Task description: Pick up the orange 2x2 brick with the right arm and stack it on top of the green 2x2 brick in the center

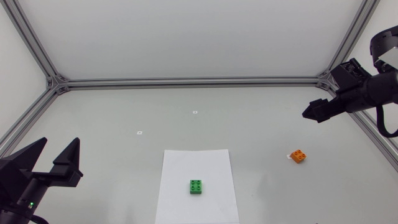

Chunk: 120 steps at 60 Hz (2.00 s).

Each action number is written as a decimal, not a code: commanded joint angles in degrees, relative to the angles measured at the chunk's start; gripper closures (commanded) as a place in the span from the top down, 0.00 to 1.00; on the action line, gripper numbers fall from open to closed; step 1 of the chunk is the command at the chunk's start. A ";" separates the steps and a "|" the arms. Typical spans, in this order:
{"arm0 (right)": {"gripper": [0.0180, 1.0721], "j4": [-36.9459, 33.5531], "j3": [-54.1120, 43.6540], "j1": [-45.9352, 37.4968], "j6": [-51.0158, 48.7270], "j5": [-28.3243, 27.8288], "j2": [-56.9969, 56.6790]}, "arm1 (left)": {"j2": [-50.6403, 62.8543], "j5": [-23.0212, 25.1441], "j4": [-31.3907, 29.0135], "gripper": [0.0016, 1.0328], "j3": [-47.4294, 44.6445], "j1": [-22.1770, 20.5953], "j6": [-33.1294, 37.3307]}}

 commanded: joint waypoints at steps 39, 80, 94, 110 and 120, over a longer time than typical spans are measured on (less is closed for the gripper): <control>0.96 -13.00 9.21 -0.42 -7.54 8.47 20.48 | -0.45 0.25 -0.78 0.96 -2.35 0.14 0.75; 0.89 -7.91 2.00 2.12 -9.83 11.72 26.28 | -0.45 0.25 -0.78 0.96 -2.35 0.22 0.75; 0.86 -5.97 0.42 2.56 -9.74 12.16 27.51 | -0.45 0.25 -0.78 0.96 -2.35 0.22 0.75; 0.74 -4.48 -0.28 3.62 -9.21 12.07 28.13 | -0.45 0.25 -0.87 0.96 -2.35 0.22 0.75; 0.56 -4.30 -0.28 3.79 -9.12 11.98 28.31 | -0.45 0.34 -0.87 0.96 -2.35 0.22 0.75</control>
